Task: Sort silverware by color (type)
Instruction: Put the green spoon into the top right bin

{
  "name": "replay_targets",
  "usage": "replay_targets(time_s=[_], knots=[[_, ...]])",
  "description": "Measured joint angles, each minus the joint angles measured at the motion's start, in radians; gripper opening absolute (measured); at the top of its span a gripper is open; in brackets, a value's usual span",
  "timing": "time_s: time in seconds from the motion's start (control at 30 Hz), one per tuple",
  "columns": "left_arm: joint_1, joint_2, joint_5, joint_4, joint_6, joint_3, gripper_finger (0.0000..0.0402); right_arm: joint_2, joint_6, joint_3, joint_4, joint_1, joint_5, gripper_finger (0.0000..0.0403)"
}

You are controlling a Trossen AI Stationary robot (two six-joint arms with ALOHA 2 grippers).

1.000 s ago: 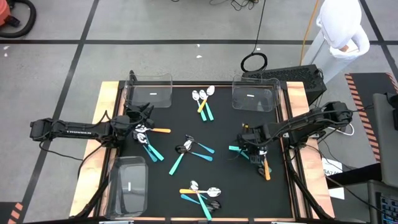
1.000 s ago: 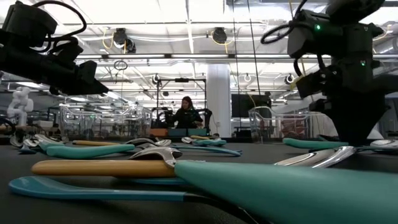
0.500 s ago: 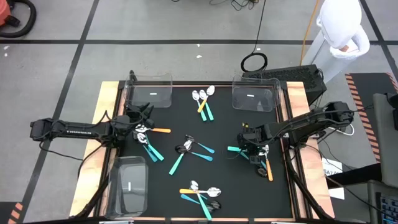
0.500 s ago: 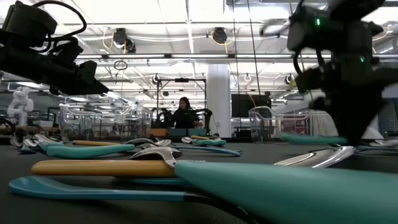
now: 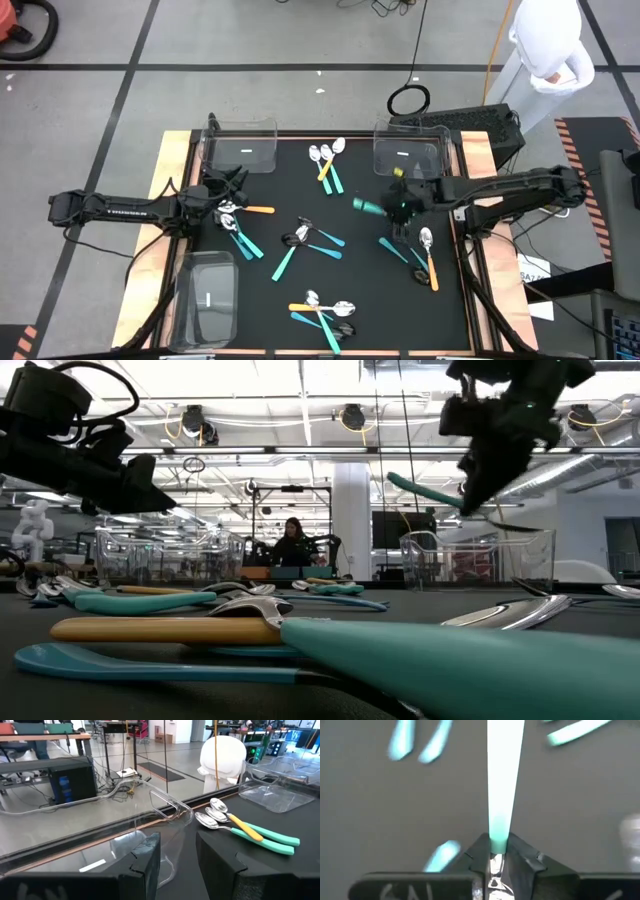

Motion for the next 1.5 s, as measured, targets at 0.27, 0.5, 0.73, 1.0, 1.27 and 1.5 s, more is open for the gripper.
replay_targets(time_s=[0.27,0.5,0.73,1.0,1.27,1.5], knots=[[0.001,0.0,0.002,0.03,0.0,0.0,0.0128,-0.022,-0.237,0.026,0.139,-0.268,0.364,0.0041],[0.001,0.0,0.018,0.028,-0.002,0.0,0.0128,0.046,-0.481,0.026,0.211,-0.484,0.312,0.0045],[0.001,0.0,0.018,0.022,-0.025,0.0,0.0128,0.095,-0.473,0.025,0.191,-0.574,0.311,0.0046],[0.0,0.0,0.029,0.021,-0.026,0.0,0.0128,0.1,-0.456,0.025,0.19,-0.6,0.311,0.0047],[0.0,0.0,0.029,0.017,-0.026,0.0,0.0128,0.1,-0.441,0.025,0.185,-0.608,0.311,0.0048],[0.0,0.0,0.029,0.017,-0.025,0.0,0.0128,0.1,-0.435,0.025,0.184,-0.608,0.316,0.0057]])
